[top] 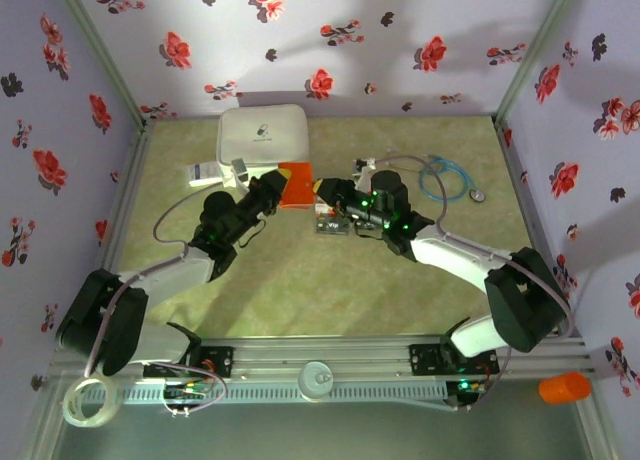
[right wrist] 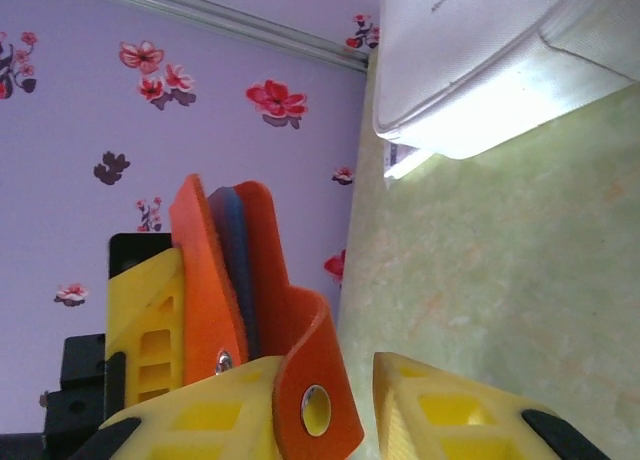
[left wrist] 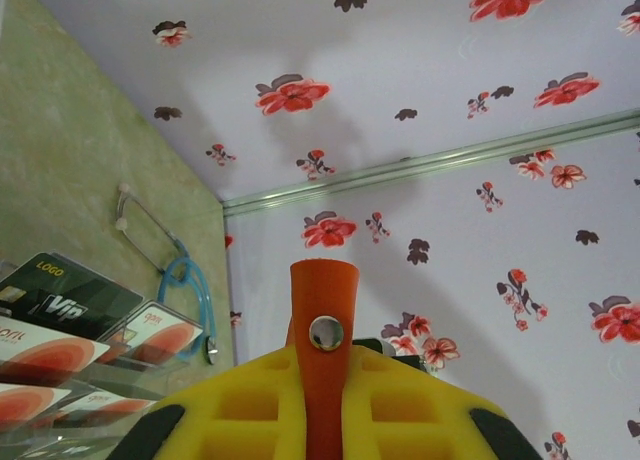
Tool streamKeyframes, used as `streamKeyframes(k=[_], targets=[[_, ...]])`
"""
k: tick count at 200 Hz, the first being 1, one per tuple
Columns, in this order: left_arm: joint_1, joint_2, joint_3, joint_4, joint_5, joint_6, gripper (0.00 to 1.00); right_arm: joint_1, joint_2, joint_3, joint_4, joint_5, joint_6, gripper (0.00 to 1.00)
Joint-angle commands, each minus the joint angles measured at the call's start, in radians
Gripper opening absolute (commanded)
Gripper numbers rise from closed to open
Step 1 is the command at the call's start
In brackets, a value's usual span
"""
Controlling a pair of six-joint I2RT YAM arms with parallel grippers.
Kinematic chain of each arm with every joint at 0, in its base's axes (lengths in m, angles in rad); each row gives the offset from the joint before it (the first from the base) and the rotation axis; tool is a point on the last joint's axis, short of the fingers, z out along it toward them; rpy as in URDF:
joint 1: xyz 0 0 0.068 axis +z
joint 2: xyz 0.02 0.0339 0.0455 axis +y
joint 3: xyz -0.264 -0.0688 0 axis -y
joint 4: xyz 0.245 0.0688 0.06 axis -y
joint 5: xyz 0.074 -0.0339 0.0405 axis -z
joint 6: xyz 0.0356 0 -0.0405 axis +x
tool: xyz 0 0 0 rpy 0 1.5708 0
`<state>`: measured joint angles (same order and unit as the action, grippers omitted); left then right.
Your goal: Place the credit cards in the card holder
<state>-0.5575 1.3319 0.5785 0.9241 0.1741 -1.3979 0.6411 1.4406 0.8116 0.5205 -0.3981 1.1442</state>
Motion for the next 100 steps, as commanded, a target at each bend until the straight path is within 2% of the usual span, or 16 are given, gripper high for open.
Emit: streamKeyframes(k=[1, 40, 100], targets=[[-0.008, 0.03, 0.013, 0.123, -0.015, -0.035, 0.0, -0.006, 0.019, -0.004, 0.101, -0.064, 0.04, 0.3], [-0.019, 0.104, 0.032, 0.259, -0.022, -0.098, 0.0, -0.007, 0.02, 0.003, 0.132, -0.099, 0.058, 0.3], [-0.034, 0.112, 0.088, 0.289, -0.031, -0.113, 0.0, -0.021, 0.024, -0.007, 0.15, -0.115, 0.076, 0.27]])
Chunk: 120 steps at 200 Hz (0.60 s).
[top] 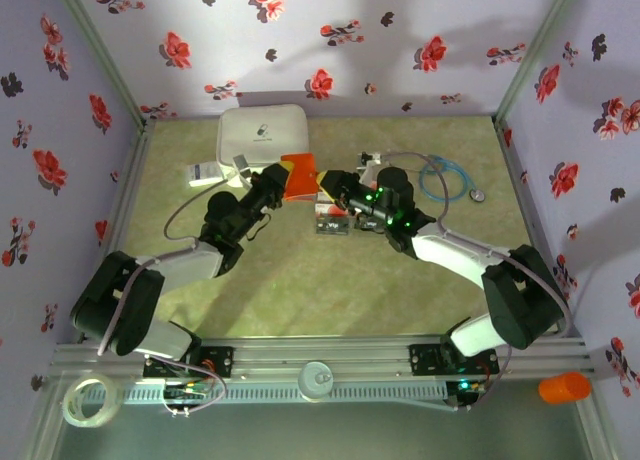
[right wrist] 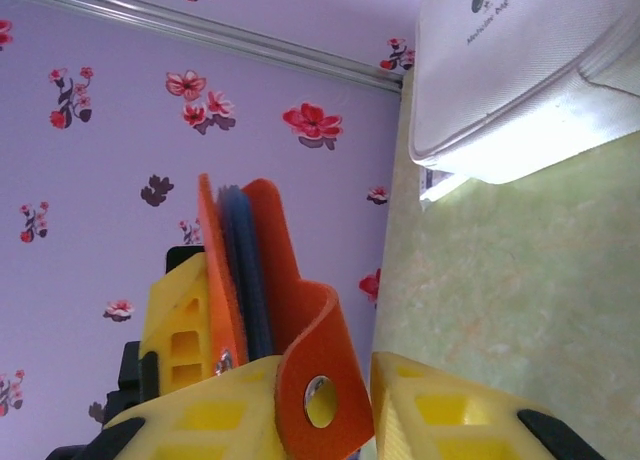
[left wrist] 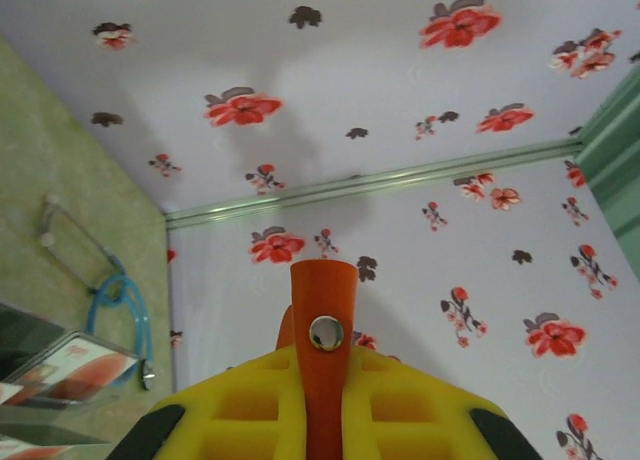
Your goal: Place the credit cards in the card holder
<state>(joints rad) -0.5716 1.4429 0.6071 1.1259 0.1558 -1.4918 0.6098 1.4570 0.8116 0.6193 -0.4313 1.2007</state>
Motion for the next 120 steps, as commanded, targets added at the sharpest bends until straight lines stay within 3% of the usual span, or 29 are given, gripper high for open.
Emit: streamKeyframes(k=[1, 79, 120], targets=[[-0.02, 0.001, 0.061, 0.087, -0.013, -0.019, 0.0, 0.009, 0.009, -0.007, 0.054, -0.082, 0.021, 0.27], [-0.04, 0.016, 0.082, 0.089, -0.027, -0.022, 0.0, 0.001, 0.066, 0.004, 0.27, -0.164, 0.152, 0.36], [-0.044, 0.032, 0.078, 0.09, -0.027, -0.017, 0.0, 0.001, 0.069, 0.03, 0.346, -0.209, 0.195, 0.32]])
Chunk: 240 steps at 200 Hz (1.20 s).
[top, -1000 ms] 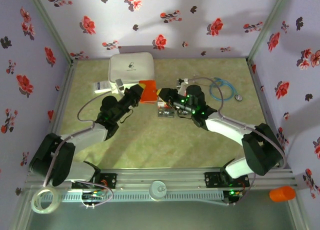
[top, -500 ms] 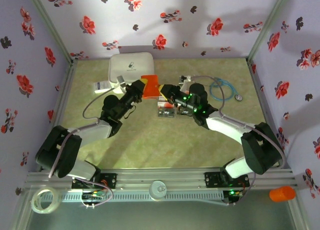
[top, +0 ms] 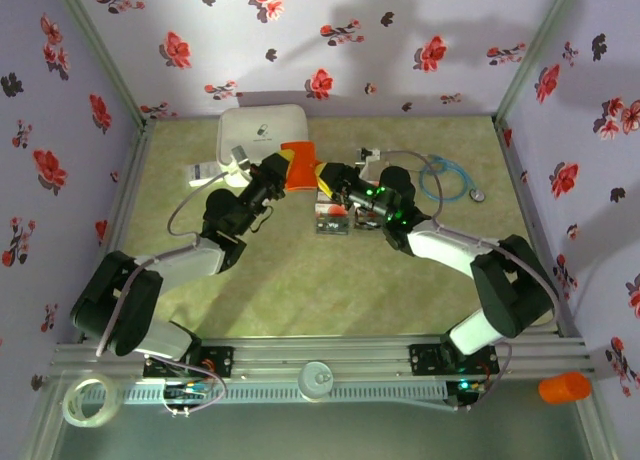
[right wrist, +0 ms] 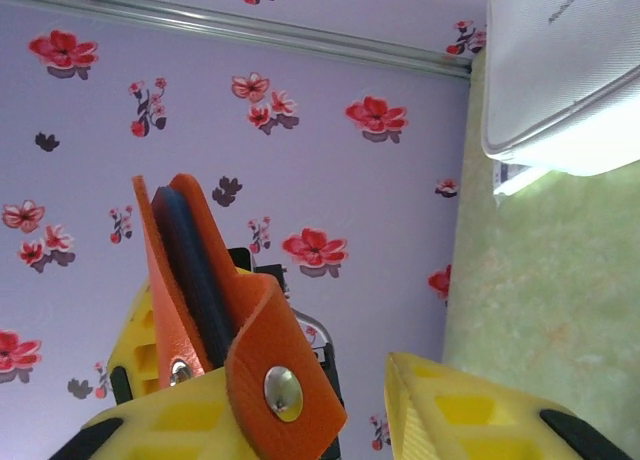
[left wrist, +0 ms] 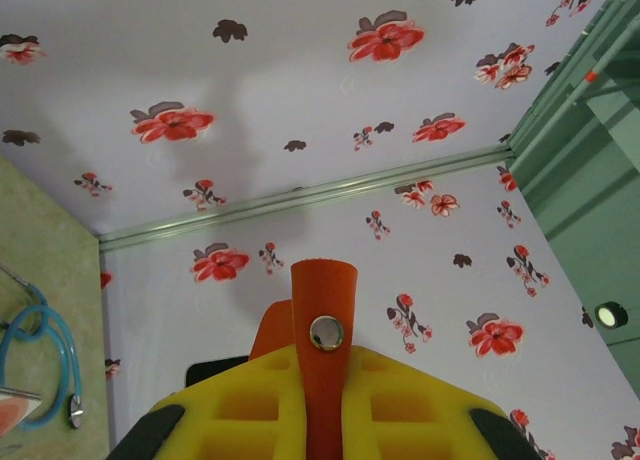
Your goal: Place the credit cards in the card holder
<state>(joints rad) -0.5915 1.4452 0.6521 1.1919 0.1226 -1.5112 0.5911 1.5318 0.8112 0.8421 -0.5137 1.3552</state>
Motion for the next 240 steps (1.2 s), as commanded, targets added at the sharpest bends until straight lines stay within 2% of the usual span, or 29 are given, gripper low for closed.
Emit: streamKeyframes(k=[1, 73, 108, 151, 165, 183, 202, 240], targets=[[-0.025, 0.031, 0.032, 0.024, 0.007, 0.003, 0.0, 0.019, -0.006, 0.032, 0.123, -0.127, 0.041, 0.32], [-0.027, 0.07, 0.012, 0.026, 0.006, 0.017, 0.0, 0.006, -0.019, 0.027, 0.205, -0.148, 0.104, 0.18], [-0.027, 0.089, 0.005, 0.026, 0.005, 0.025, 0.0, -0.005, -0.019, 0.013, 0.235, -0.151, 0.124, 0.0], [-0.026, 0.102, -0.008, 0.025, 0.014, 0.045, 0.0, -0.016, -0.027, -0.017, 0.219, -0.144, 0.113, 0.0], [-0.021, 0.095, -0.018, 0.021, 0.019, 0.057, 0.14, -0.019, -0.035, -0.033, 0.204, -0.138, 0.099, 0.0], [-0.009, 0.081, -0.04, 0.018, 0.018, 0.065, 0.25, -0.022, -0.044, -0.053, 0.18, -0.131, 0.08, 0.0], [0.007, 0.064, -0.066, 0.018, 0.02, 0.068, 0.45, -0.023, -0.054, -0.07, 0.158, -0.124, 0.06, 0.0], [0.036, 0.021, -0.129, 0.006, 0.024, 0.086, 0.67, -0.027, -0.068, -0.114, 0.132, -0.121, 0.035, 0.0]])
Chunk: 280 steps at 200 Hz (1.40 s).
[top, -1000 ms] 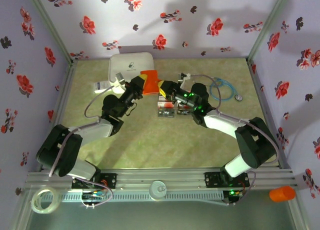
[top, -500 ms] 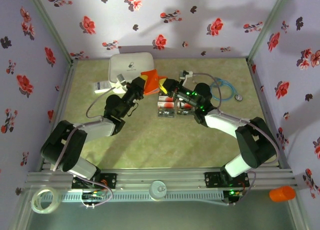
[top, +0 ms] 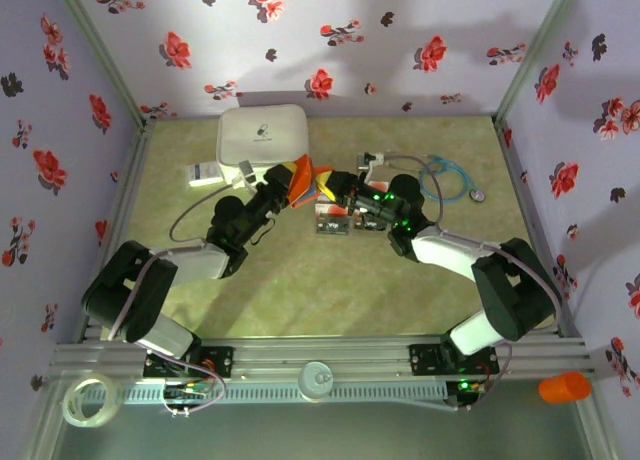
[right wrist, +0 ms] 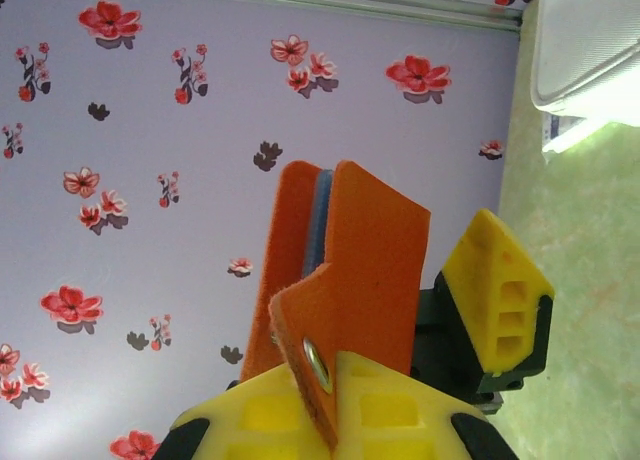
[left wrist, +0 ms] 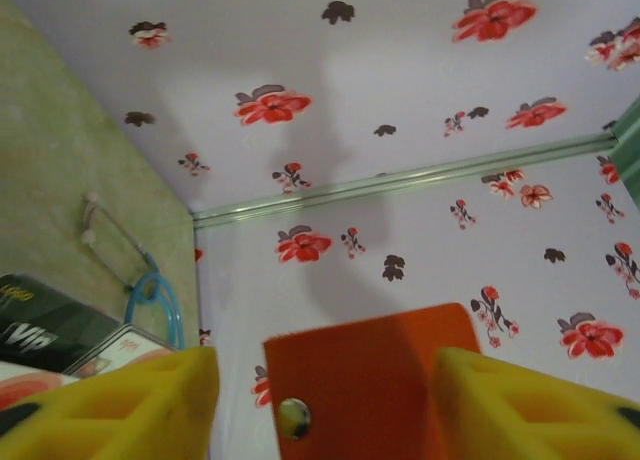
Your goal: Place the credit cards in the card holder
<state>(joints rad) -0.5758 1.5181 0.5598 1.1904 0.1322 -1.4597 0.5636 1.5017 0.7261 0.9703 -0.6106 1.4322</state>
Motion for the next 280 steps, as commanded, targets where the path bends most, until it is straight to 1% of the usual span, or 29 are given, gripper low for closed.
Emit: streamKeyframes(k=[1, 17, 19, 25, 48, 54, 65, 79, 90, 100, 119, 128, 138, 156, 176, 191, 213, 242, 280], targets=[[0.021, -0.052, -0.039, 0.007, 0.015, 0.034, 0.67, 0.001, -0.038, -0.03, 0.004, -0.024, -0.042, 0.0], [0.035, -0.074, -0.07, -0.002, 0.023, 0.047, 0.75, 0.001, -0.042, -0.052, 0.006, -0.025, -0.047, 0.0], [0.036, -0.077, -0.075, -0.004, 0.024, 0.048, 0.78, 0.001, -0.042, -0.054, 0.006, -0.025, -0.047, 0.0], [0.043, -0.086, -0.088, -0.01, 0.027, 0.051, 0.82, 0.001, -0.044, -0.063, 0.008, -0.025, -0.047, 0.0], [0.07, -0.121, -0.136, -0.03, 0.03, 0.064, 0.94, 0.001, -0.051, -0.099, 0.014, -0.02, -0.052, 0.0], [0.076, -0.131, -0.144, -0.041, 0.033, 0.069, 0.99, 0.001, -0.052, -0.11, 0.018, -0.019, -0.052, 0.0], [0.086, -0.153, -0.149, -0.078, 0.043, 0.085, 1.0, 0.002, -0.051, -0.128, 0.026, -0.016, -0.052, 0.0], [0.09, -0.194, -0.141, -0.162, 0.054, 0.125, 1.0, 0.002, -0.051, -0.155, 0.038, -0.013, -0.052, 0.0], [0.09, -0.235, -0.115, -0.277, 0.068, 0.175, 1.0, 0.002, -0.051, -0.176, 0.048, -0.012, -0.051, 0.0], [0.089, -0.277, -0.074, -0.423, 0.078, 0.235, 1.0, 0.002, -0.052, -0.196, 0.055, -0.007, -0.052, 0.0], [0.081, -0.346, 0.051, -0.775, 0.076, 0.387, 1.0, 0.005, -0.053, -0.237, 0.072, 0.003, -0.053, 0.0], [0.071, -0.355, 0.123, -0.969, 0.064, 0.471, 1.0, 0.007, -0.053, -0.251, 0.078, 0.009, -0.055, 0.0], [0.058, -0.348, 0.197, -1.126, 0.045, 0.547, 1.0, 0.011, -0.05, -0.266, 0.083, 0.014, -0.059, 0.0], [0.03, -0.304, 0.303, -1.322, 0.012, 0.659, 1.0, 0.02, -0.042, -0.284, 0.091, 0.024, -0.066, 0.0], [-0.015, -0.234, 0.405, -1.475, -0.037, 0.756, 1.0, 0.03, -0.024, -0.299, 0.108, 0.032, -0.068, 0.0], [-0.054, -0.189, 0.458, -1.547, -0.084, 0.814, 1.0, 0.036, -0.011, -0.308, 0.124, 0.041, -0.064, 0.0], [-0.102, -0.138, 0.498, -1.597, -0.134, 0.859, 1.0, 0.041, 0.01, -0.322, 0.144, 0.052, -0.063, 0.0], [-0.122, -0.103, 0.496, -1.627, -0.186, 0.9, 1.0, 0.042, 0.038, -0.336, 0.174, 0.061, -0.06, 0.0], [-0.142, -0.097, 0.465, -1.647, -0.244, 0.943, 1.0, 0.043, 0.072, -0.354, 0.195, 0.076, -0.065, 0.0]])
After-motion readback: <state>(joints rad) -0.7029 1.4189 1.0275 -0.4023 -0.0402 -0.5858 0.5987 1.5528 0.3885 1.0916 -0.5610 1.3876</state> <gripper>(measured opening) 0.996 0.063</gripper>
